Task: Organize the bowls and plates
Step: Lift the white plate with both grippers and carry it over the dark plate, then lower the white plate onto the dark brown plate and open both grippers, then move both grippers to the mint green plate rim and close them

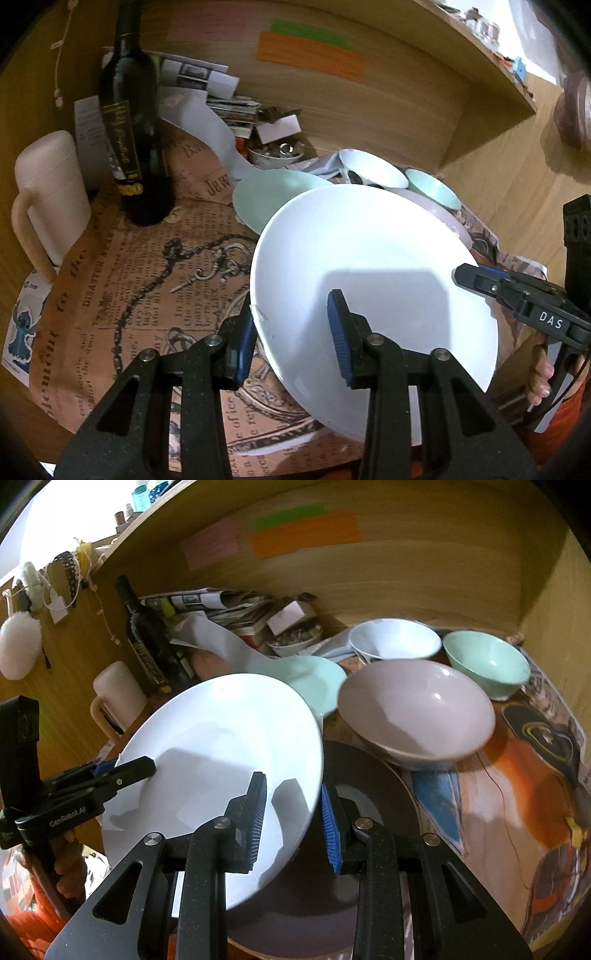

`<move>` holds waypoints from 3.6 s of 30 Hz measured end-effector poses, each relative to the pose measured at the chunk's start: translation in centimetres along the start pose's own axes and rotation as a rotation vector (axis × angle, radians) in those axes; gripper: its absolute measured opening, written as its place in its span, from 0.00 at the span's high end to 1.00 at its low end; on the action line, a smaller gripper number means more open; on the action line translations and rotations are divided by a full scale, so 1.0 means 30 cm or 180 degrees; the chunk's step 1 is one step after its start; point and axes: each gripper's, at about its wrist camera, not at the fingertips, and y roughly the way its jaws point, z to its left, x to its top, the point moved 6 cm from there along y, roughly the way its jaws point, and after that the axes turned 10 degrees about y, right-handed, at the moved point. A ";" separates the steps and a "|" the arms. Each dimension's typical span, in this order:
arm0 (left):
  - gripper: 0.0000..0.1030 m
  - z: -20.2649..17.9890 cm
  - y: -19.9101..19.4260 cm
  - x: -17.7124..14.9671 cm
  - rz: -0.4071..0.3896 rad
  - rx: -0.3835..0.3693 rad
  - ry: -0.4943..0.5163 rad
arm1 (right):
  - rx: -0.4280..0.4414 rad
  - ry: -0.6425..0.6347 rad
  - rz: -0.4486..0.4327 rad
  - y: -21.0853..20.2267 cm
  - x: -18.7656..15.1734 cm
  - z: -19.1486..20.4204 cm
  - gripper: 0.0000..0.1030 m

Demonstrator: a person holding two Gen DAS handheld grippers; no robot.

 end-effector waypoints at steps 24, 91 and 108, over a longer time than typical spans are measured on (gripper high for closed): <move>0.64 -0.104 0.141 -0.068 0.0342 -0.0244 0.0257 | -0.0282 0.0392 0.0207 0.029 -0.101 -0.158 0.75; 0.09 0.017 -0.008 0.183 -0.0360 0.0424 0.0422 | -0.0496 -0.0275 -0.0684 -0.099 0.181 -0.095 0.39; 0.06 0.224 0.190 0.287 -0.0038 0.0598 0.0129 | -0.0398 -0.0585 -0.0228 0.196 0.407 -0.063 0.39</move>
